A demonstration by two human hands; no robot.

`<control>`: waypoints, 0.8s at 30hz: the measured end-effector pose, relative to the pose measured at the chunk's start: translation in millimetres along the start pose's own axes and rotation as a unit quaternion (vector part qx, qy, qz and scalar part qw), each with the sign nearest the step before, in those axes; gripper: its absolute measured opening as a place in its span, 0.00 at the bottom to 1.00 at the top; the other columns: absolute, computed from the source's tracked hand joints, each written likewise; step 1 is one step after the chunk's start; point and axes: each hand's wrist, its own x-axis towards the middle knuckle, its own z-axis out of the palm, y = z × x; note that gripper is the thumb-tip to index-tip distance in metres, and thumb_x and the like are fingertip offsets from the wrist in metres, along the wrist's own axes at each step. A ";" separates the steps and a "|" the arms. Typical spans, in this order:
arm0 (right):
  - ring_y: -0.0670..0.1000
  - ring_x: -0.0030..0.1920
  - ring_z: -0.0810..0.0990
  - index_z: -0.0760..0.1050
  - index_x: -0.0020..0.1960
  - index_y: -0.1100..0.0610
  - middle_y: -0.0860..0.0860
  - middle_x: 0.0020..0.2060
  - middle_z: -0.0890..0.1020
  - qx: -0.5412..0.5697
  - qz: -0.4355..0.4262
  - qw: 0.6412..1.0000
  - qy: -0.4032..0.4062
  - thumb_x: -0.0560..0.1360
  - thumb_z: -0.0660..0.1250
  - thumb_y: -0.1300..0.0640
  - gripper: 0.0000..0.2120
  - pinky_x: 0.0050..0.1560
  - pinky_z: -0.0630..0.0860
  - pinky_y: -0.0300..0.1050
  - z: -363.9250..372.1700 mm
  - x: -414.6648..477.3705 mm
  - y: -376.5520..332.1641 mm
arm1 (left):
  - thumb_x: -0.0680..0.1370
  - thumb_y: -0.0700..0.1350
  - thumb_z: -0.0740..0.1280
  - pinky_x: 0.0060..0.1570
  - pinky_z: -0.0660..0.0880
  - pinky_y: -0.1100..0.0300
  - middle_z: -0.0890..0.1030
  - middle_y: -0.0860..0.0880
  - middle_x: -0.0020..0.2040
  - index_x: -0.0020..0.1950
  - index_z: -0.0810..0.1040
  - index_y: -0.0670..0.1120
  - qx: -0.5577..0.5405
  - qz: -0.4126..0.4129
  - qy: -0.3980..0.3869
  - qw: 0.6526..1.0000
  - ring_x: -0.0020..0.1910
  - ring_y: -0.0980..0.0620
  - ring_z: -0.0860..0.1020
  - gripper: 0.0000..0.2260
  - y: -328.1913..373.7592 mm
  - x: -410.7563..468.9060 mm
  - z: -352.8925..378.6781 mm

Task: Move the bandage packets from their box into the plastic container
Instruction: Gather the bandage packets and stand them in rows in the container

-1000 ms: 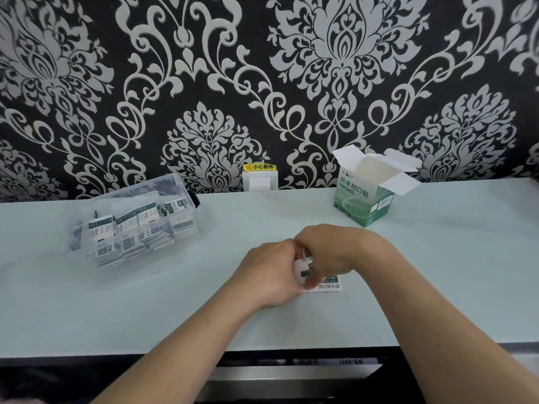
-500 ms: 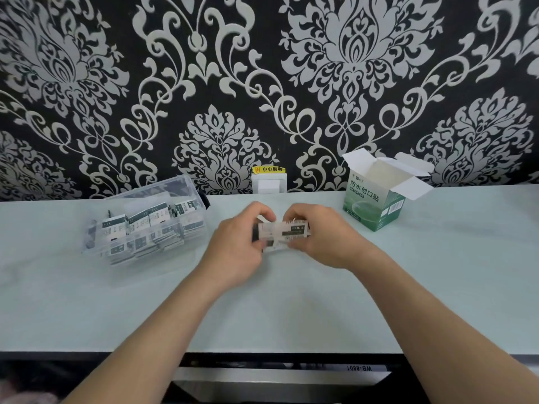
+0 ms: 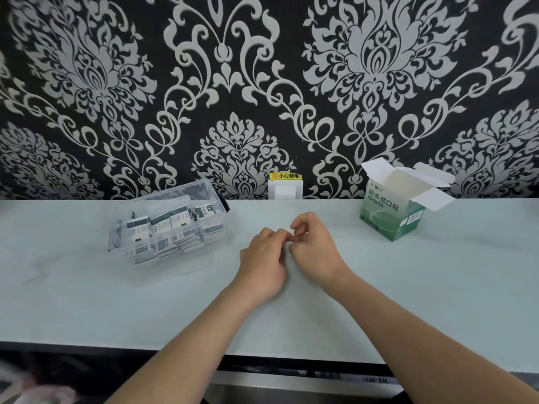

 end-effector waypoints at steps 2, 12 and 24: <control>0.51 0.45 0.73 0.68 0.54 0.56 0.53 0.46 0.72 -0.060 -0.022 0.997 -0.039 0.71 0.62 0.69 0.14 0.40 0.67 0.32 -2.6 2.3 -0.1 | 0.77 0.38 0.57 0.50 0.63 0.53 0.71 0.49 0.56 0.65 0.71 0.51 0.124 0.027 -0.004 0.992 0.60 0.47 0.69 0.18 1.1 -1.9 -3.1; 0.52 0.49 0.76 0.70 0.61 0.52 0.48 0.48 0.74 -0.354 -0.050 0.900 -0.249 0.76 0.58 0.66 0.16 0.50 0.75 0.46 -30.0 4.5 -28.2 | 0.78 0.37 0.57 0.41 0.65 0.53 0.75 0.43 0.54 0.66 0.63 0.44 0.235 0.111 -0.085 0.962 0.52 0.41 0.74 0.17 10.2 -15.3 -26.2; 0.38 0.35 0.77 0.77 0.57 0.54 0.50 0.41 0.81 0.218 -0.079 0.972 -0.044 0.80 0.60 0.65 0.12 0.34 0.74 0.31 49.6 12.6 -103.3 | 0.78 0.43 0.69 0.37 0.79 0.58 0.85 0.49 0.36 0.42 0.84 0.50 -0.306 -0.109 0.184 0.928 0.35 0.52 0.83 0.07 -15.8 -12.6 -137.1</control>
